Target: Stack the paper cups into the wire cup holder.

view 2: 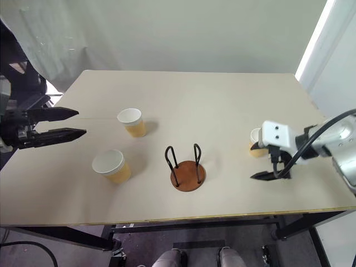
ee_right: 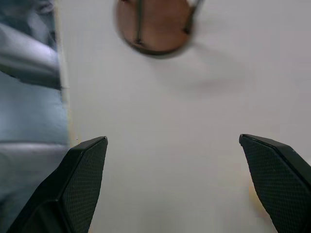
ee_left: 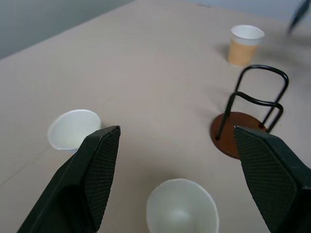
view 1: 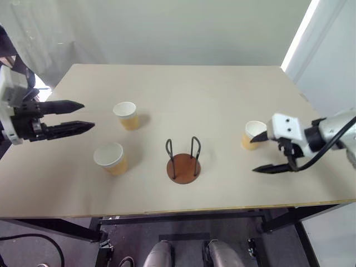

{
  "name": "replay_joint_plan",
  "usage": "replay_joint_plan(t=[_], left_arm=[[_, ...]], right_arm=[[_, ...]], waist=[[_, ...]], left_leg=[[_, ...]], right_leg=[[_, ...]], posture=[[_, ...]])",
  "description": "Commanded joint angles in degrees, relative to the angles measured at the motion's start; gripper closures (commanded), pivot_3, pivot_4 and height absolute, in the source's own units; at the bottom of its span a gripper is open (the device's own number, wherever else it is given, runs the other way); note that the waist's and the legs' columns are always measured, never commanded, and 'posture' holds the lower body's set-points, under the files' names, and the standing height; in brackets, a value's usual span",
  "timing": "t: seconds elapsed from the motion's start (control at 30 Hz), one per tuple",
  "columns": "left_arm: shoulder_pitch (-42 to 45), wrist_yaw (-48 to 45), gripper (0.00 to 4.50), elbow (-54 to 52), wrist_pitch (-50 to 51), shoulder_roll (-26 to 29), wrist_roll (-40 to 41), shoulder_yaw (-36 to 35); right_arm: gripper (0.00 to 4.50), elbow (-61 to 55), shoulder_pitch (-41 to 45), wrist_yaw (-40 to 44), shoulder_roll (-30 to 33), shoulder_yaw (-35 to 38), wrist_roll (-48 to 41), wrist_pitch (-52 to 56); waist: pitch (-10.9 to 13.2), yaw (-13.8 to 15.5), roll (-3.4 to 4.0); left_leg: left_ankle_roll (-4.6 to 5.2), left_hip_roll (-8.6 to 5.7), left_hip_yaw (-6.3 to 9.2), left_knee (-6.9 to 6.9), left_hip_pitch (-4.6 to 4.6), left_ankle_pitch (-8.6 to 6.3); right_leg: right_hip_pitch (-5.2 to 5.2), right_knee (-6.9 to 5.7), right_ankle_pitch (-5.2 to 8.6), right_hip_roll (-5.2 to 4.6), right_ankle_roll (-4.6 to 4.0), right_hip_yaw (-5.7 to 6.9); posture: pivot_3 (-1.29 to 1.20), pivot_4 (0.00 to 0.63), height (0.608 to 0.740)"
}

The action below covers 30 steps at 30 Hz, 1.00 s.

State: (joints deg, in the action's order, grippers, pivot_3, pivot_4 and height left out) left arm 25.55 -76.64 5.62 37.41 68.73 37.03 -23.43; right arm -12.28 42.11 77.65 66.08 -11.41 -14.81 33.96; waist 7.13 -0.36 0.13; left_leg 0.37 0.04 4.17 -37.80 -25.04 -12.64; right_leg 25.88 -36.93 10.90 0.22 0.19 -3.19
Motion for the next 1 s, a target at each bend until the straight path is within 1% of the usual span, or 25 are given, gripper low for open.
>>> replay_joint_plan(t=[0.03, 0.17, 0.27, 0.4, 0.8, 0.9, 1.0], left_arm=[[-0.5, 1.2, 0.54, -7.5, 2.9, -1.0, 4.2, -1.7], [-2.8, 5.8, 0.54, -18.5, 6.4, -5.8, 9.6, -1.7], [-5.7, 7.7, 0.54, -22.7, 7.0, -7.3, 10.6, -2.5], [-10.0, 6.5, 0.54, -22.6, 5.6, -6.2, 9.2, -4.5], [-12.3, 8.2, 0.54, -23.4, 5.3, -6.1, 9.8, -6.9], [-12.6, 8.2, 0.54, -23.1, 5.3, -5.6, 9.6, -7.7], [-13.0, 8.2, 0.54, -23.1, 5.2, -5.5, 9.5, -8.1]], right_arm=[[0.01, 7.2, 5.1, -0.3, -0.9, -1.4, 5.4, -4.5], [0.01, 17.2, 9.7, -2.0, -5.0, -5.1, 12.2, -9.1], [0.01, 20.9, 10.7, -1.3, -7.1, -6.5, 14.6, -11.0], [0.01, 25.5, 10.8, -0.2, -9.4, -8.5, 17.4, -13.3], [0.01, 36.3, 12.4, -2.1, -16.6, -9.8, 23.9, -19.0], [0.60, 37.9, 12.9, -2.6, -17.9, -9.2, 24.7, -19.7], [1.61, 38.8, 13.2, -2.5, -18.2, -8.9, 25.3, -20.4]], waist=[[0.0, 0.0, -0.01], [0.0, 0.1, 0.01], [0.0, 0.1, 0.04], [0.1, 0.1, 0.10], [0.1, 0.1, 0.13], [0.1, 0.1, 0.14], [0.1, 0.1, 0.14]], left_leg=[[0.02, 0.00, 0.01, -0.01, 0.01, 0.00], [0.07, 0.01, 0.00, -0.07, 0.07, -0.02], [0.10, 0.01, 0.00, -0.11, 0.06, -0.02], [0.09, 0.04, -0.01, -0.04, 0.10, -0.02], [0.10, 0.06, 0.00, -0.17, 0.13, -0.02], [0.10, 0.06, 0.00, -0.16, 0.12, -0.02], [0.07, 0.06, 0.00, -0.13, 0.12, -0.03]], right_leg=[[0.00, 0.00, 0.00, 0.00, 0.00, 0.00], [-0.07, -0.01, -0.04, 0.00, 0.05, 0.00], [-0.06, -0.05, -0.13, -0.01, 0.15, 0.01], [-0.05, -0.08, -0.13, 0.00, 0.16, 0.02], [-0.14, -0.08, -0.18, 0.04, 0.07, 0.02], [-0.13, -0.08, -0.20, 0.04, 0.05, 0.02], [-0.11, -0.08, -0.20, 0.03, 0.05, 0.02]], posture=[[0.00, 0.150, 0.740], [0.00, 0.150, 0.740], [0.00, 0.150, 0.740], [0.00, 0.150, 0.740], [0.00, 0.150, 0.740], [0.00, 0.150, 0.740], [0.00, 0.150, 0.740]])
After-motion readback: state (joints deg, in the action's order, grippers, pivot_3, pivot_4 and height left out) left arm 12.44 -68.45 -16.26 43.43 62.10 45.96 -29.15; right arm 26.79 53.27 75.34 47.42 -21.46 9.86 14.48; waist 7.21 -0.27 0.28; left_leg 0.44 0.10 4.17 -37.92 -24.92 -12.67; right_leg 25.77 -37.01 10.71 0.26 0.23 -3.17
